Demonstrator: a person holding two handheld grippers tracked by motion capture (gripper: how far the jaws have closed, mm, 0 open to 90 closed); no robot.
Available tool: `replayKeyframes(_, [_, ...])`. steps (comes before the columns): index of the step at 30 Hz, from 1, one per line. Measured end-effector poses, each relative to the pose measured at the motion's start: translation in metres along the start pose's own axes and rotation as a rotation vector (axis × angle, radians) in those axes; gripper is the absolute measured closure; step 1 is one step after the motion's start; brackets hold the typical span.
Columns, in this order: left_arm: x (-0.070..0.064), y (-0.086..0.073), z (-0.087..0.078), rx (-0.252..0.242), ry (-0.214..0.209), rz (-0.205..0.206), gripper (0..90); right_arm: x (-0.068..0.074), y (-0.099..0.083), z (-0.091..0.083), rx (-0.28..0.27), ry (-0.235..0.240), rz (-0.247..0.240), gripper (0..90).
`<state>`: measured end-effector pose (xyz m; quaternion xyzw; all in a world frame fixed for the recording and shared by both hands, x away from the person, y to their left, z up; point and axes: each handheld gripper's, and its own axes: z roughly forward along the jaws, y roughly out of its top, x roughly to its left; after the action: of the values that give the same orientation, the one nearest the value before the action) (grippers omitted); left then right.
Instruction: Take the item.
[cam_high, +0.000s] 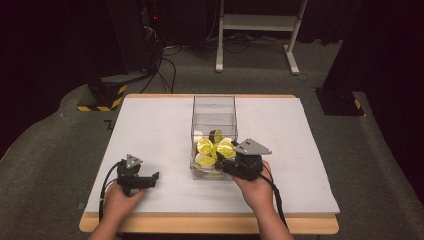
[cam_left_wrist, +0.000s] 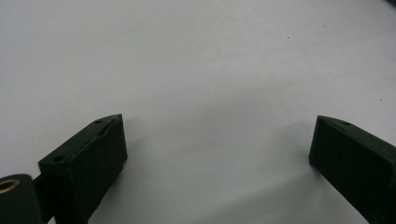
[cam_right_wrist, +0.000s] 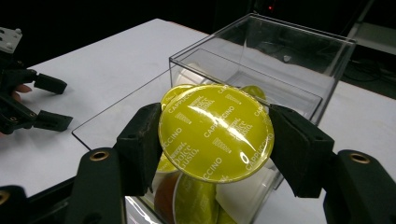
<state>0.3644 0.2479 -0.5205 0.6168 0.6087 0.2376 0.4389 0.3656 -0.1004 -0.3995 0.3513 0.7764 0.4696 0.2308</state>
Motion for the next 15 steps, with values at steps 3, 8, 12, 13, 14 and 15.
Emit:
replayKeyframes(3, [0.000, 0.000, 0.000, 0.001, 0.000, -0.001, 4.3, -0.003, -0.002, -0.005, -0.005, -0.012, 0.007, 38.2])
replayKeyframes(8, [0.000, 0.000, 0.000, 0.000, 0.000, -0.001, 4.3, -0.008, -0.004, -0.013, -0.007, -0.027, 0.014, 38.2])
replayKeyframes(12, [0.000, 0.000, 0.000, 0.001, 0.000, -0.001, 4.3, -0.011, -0.004, -0.017, -0.015, -0.040, 0.013, 38.2])
replayKeyframes(13, [0.000, 0.000, 0.000, 0.001, 0.000, -0.001, 4.3, -0.012, -0.004, -0.018, -0.015, -0.044, 0.015, 38.2])
replayKeyframes(14, [0.000, 0.000, 0.000, 0.000, 0.000, -0.001, 4.3, -0.013, -0.004, -0.019, -0.016, -0.046, 0.017, 38.2])
replayKeyframes(15, [0.000, 0.000, 0.000, 0.002, 0.000, 0.000, 4.3, -0.015, -0.004, -0.020, -0.020, -0.052, 0.021, 38.2])
